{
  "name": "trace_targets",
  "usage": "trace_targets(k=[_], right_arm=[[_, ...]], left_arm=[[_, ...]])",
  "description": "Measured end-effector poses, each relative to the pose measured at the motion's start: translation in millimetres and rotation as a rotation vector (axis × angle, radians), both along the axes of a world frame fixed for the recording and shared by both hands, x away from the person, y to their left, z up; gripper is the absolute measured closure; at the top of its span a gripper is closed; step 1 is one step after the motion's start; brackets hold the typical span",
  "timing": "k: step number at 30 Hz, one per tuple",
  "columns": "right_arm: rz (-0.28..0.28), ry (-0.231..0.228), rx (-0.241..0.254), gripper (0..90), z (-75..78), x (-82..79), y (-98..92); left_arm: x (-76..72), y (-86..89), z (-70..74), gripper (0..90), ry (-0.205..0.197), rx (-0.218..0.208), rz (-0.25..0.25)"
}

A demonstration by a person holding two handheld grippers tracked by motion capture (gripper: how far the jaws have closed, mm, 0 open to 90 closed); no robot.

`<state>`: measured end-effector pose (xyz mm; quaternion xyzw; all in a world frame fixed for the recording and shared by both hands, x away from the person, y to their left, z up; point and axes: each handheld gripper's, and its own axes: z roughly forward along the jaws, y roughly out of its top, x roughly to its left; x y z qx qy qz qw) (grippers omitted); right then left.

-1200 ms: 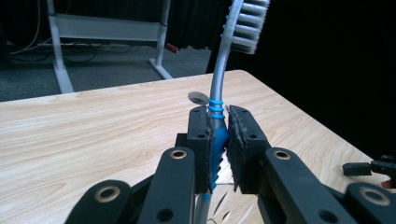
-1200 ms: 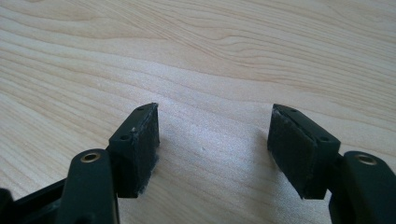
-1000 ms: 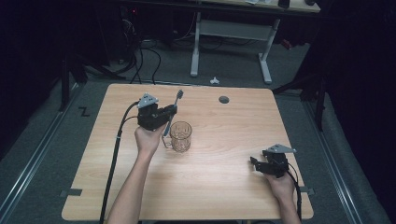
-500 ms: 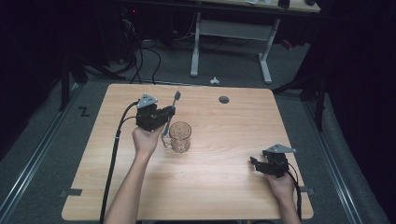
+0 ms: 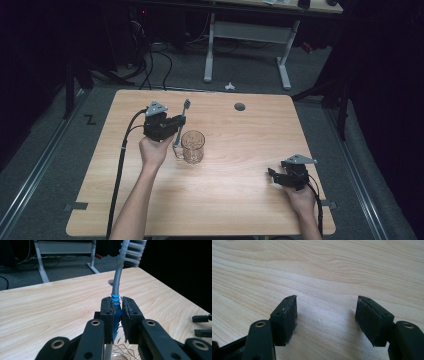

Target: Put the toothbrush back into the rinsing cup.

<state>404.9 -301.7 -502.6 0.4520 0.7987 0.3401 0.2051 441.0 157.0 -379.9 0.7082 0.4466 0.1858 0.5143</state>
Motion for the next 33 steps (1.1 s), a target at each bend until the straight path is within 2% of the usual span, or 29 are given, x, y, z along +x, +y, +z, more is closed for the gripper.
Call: trace_targets(k=[12, 22, 33], right_arm=[[0.000, 0.000, 0.000, 34.6, 0.0, 0.0, 0.0], [0.000, 0.000, 0.000, 34.6, 0.0, 0.1, 0.0], [0.000, 0.000, 0.000, 34.6, 0.0, 0.0, 0.0]], left_arm=[[-2.6, 3.8, 0.2, 79.9, 0.015, 0.011, -0.001], [-5.7, 10.6, -2.3, 79.9, 0.026, 0.005, 0.013], [-9.9, 15.1, -4.1, 79.8, 0.019, -0.009, 0.017]])
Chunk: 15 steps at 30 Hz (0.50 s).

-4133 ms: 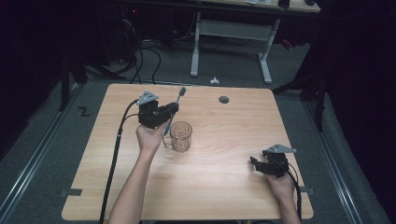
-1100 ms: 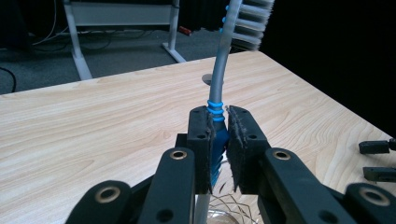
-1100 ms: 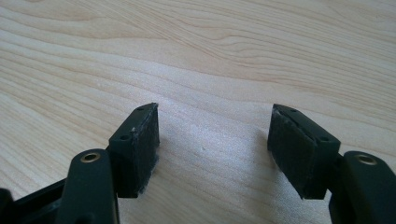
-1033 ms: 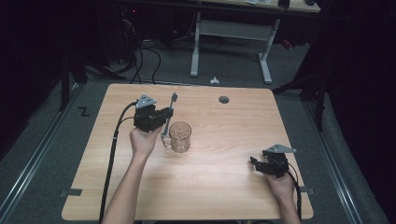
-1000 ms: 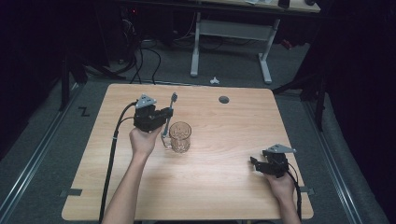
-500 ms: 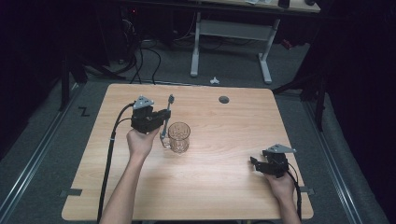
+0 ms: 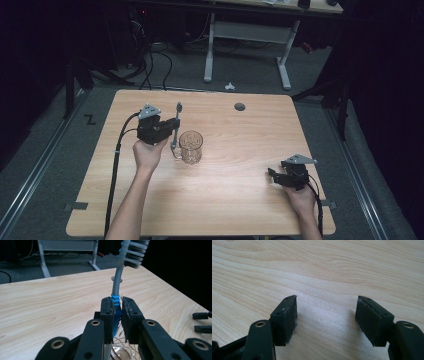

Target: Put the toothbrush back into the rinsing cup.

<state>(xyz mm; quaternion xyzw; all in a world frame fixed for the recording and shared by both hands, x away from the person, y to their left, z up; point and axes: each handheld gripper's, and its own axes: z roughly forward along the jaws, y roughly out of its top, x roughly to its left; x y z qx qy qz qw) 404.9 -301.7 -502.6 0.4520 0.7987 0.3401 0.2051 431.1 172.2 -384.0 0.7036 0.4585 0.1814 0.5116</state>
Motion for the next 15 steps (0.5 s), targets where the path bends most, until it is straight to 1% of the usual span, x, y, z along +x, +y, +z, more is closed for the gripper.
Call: trace_targets(k=[5, 9, 15], right_arm=[[0.000, 0.000, 0.000, 34.6, 0.0, 0.0, 0.0], [0.000, 0.000, 0.000, 34.6, 0.0, 0.0, 0.0], [0.000, 0.000, 0.000, 34.6, 0.0, 0.0, 0.0]], left_arm=[[-1.9, -0.3, 0.6, 79.7, -0.005, 0.003, -0.003], [-1.9, 0.1, -0.9, 79.6, -0.001, 0.002, -0.005], [-3.8, 3.4, -4.6, 79.5, 0.003, -0.010, -0.001]])
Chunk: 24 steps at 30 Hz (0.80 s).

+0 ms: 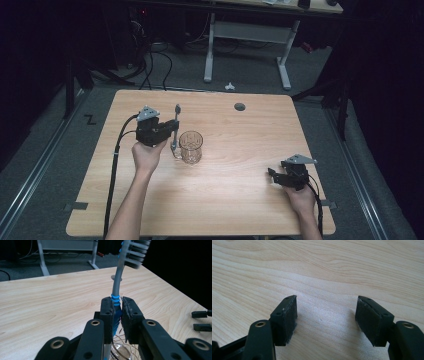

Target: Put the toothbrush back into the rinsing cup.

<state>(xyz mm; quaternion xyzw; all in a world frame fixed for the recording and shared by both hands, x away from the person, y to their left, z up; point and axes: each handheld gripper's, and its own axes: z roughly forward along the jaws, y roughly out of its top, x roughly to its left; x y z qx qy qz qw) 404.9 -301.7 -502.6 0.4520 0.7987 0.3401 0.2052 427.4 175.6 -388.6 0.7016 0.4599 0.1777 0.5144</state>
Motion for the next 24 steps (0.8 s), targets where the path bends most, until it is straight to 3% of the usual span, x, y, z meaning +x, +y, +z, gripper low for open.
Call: trace_targets(k=[24], right_arm=[[0.000, 0.000, 0.000, 34.6, 0.0, 0.0, 0.0]], left_arm=[[-3.7, 5.1, -12.3, 79.4, 0.008, -0.024, 0.007]])
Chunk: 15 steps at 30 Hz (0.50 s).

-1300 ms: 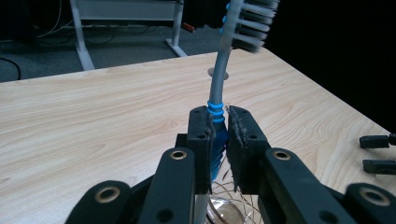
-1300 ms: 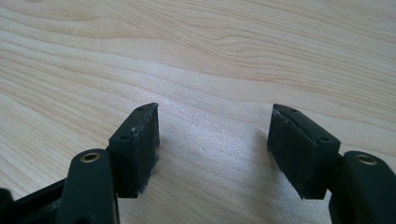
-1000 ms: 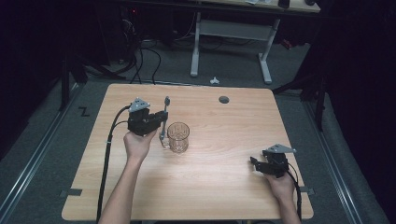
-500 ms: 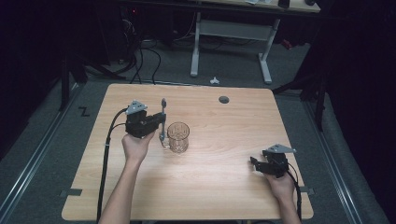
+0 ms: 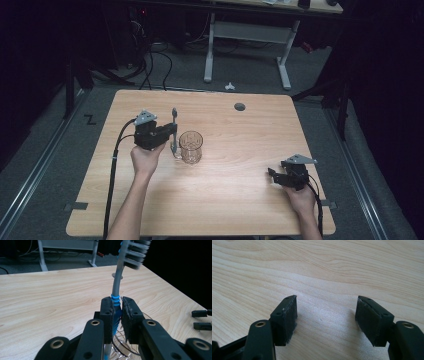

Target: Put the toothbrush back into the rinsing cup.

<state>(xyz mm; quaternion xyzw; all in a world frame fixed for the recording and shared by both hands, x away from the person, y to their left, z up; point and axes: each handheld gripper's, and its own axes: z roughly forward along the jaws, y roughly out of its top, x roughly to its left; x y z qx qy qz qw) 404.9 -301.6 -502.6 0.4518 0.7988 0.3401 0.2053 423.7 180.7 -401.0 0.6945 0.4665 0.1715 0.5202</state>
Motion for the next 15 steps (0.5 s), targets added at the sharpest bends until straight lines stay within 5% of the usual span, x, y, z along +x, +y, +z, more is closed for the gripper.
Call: trace_targets(k=[15], right_arm=[[0.000, 0.000, 0.000, 34.6, 0.0, 0.0, 0.0]], left_arm=[[0.4, -4.8, -7.2, 79.5, -0.005, -0.002, -0.009]])
